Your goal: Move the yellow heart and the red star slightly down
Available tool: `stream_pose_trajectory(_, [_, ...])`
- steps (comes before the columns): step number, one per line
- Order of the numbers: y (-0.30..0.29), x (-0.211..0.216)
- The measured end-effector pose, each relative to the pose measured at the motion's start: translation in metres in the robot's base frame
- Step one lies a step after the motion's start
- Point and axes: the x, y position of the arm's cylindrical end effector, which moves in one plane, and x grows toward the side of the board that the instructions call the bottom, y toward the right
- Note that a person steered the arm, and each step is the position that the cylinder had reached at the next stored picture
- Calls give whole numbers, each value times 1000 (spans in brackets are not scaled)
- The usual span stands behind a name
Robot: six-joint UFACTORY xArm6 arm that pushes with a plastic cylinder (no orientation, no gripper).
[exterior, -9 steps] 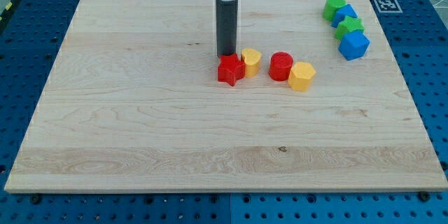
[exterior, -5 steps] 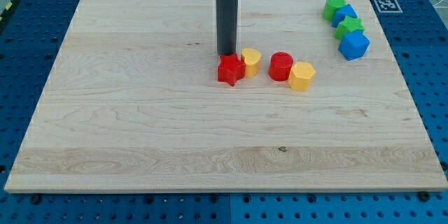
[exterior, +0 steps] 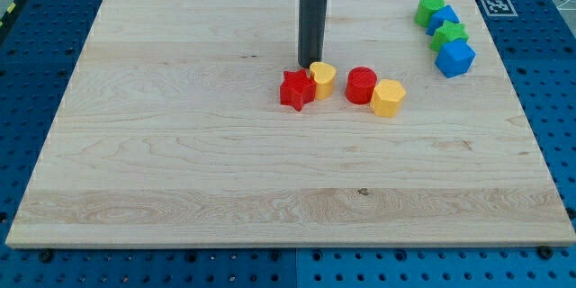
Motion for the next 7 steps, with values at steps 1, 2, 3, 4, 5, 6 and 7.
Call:
stream_pose_trajectory(1, [0, 4])
stream_pose_trajectory(2, [0, 12])
stream_pose_trajectory(3, [0, 21])
stream_pose_trajectory(4, [0, 29])
stream_pose_trajectory(5, [0, 29])
stream_pose_trajectory(6, [2, 14])
stream_pose_trajectory(7, [10, 6])
